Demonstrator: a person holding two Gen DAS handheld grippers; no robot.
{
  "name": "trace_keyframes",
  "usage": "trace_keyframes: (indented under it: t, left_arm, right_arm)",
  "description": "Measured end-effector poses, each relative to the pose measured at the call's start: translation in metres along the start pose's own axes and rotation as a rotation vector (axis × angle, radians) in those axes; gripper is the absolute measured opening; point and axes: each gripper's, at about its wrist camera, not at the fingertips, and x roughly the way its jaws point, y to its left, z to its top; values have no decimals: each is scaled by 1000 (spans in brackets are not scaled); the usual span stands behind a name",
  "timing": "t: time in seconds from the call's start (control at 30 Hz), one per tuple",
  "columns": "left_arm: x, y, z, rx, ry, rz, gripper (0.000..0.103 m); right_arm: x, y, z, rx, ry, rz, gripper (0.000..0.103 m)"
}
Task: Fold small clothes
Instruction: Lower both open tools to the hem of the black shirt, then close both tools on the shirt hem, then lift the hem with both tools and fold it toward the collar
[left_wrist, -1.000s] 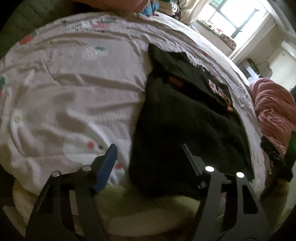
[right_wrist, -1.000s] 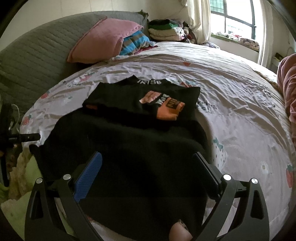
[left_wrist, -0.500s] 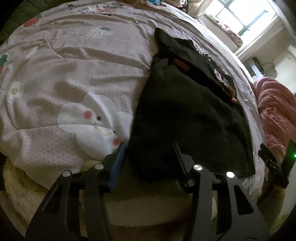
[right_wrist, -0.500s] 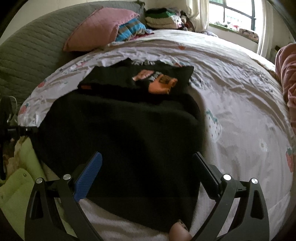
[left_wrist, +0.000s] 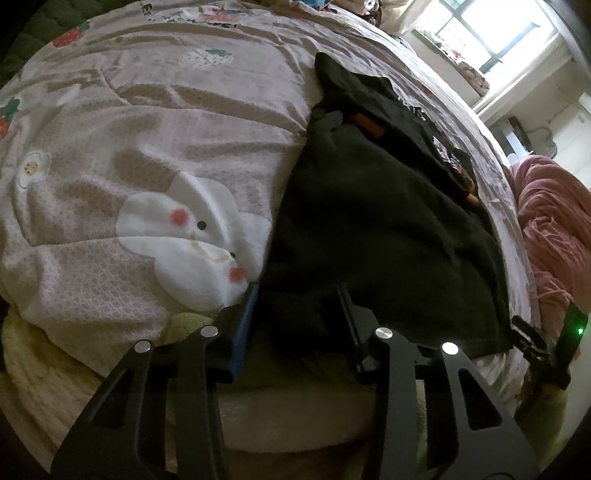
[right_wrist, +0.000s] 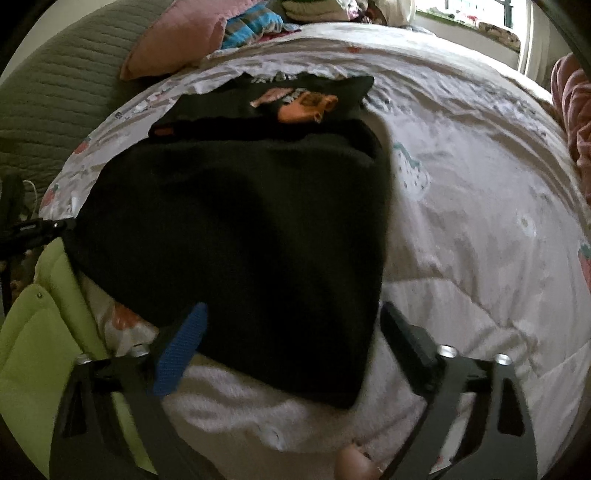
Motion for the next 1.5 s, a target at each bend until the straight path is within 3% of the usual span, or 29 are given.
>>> trace_keyframes:
  t: [0.17,0.33,0.37,0.43,0.47,0.5,0.8,1.1,1.5]
  left_arm:
    - [0,1,-2,-13,-9,-6,32]
    - [0,2,-2,-19,-15,-11,29]
    - [0,2,-2,-20,-18,-15,26]
    - [-3,2,-2,-20,-30,-40,15]
    - [-5,0,-2,-14,-41,-42,14]
    - [-8,-2,-1,-6,-51,-42,12]
    - [-33,-15,15,19,-134,-68,8]
    - [-58,-21,49,-3,-223,-87,7]
    - [-70,-50,105,28,-291,-57,7]
  right_arm:
    - [1,-14,-14,32,59,20,64]
    - [3,-26,-20,85,58,64,50]
    - [3,-25,-20,80,54,67,36]
    - [1,-22,-19,67,47,79,20]
    - [-2,-21,-18,54,37,75,12]
    - [-5,-20,-17,45,25,73,10]
    - [-49,-26,11,49,-179,172,9]
    - [-84,-37,56,67,-379,186,9]
    - [-87,-49,122,91,-523,137,9]
